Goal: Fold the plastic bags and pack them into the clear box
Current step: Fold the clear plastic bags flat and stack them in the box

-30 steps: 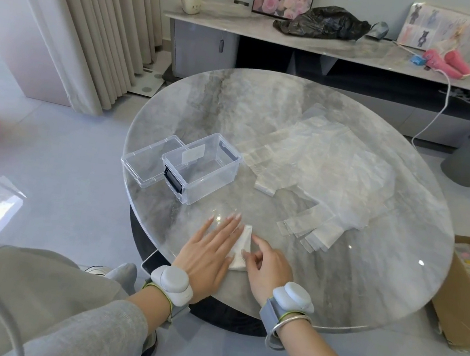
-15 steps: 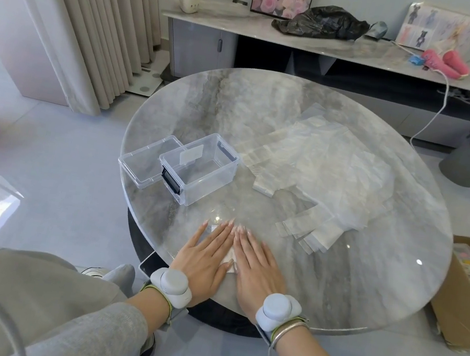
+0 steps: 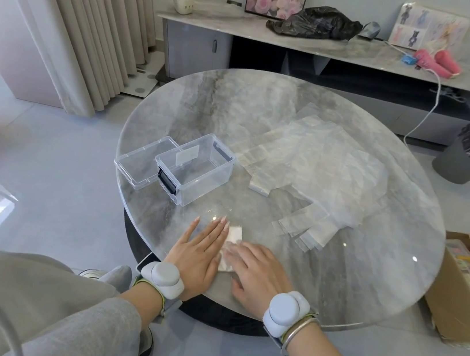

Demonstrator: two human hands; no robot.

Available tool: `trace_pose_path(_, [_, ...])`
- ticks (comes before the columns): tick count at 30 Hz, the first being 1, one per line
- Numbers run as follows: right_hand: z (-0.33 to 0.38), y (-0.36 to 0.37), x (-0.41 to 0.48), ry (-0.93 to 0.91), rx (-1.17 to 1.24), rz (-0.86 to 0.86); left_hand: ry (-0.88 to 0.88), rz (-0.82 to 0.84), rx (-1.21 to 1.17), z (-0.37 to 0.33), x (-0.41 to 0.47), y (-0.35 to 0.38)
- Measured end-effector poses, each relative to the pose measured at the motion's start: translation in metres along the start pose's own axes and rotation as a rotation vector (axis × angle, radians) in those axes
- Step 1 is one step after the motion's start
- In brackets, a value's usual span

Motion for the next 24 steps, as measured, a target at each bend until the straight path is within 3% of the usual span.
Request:
trace_pose_path(4, [-0.001, 0.004, -0.005, -0.062, -0.053, -0.165, 0.036, 0.002, -0.003, -0.007, 0.001, 0.000])
trace_pose_path(8, [-0.003, 0.002, -0.014, -0.053, -0.107, -0.193, 0.073, 0.047, -0.055, -0.015, 0.003, 0.003])
trace_pose_path(11, [-0.007, 0.001, -0.017, 0.029, -0.008, -0.197, 0.102, 0.037, -0.187, -0.017, 0.005, 0.000])
trace_pose_path(14, [-0.011, -0.006, -0.016, 0.128, 0.139, -0.113, 0.046, -0.090, -0.375, -0.015, 0.003, -0.015])
trace_pose_path(17, [-0.014, -0.014, -0.012, 0.271, 0.276, -0.030, -0.005, -0.231, -0.405, -0.006, -0.002, -0.031])
trace_pose_path(24, [-0.023, -0.014, -0.006, 0.556, 0.469, 0.113, -0.005, -0.254, -0.403, -0.001, -0.006, -0.032])
Point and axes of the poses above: each hand's wrist, its own x-axis towards the middle knuckle, its own y-axis out of the palm, z = x × y, the point moved 3 cm from there along x, towards the middle knuckle, and after that the axes turned 5 degrees about y, right-handed, at the moved point
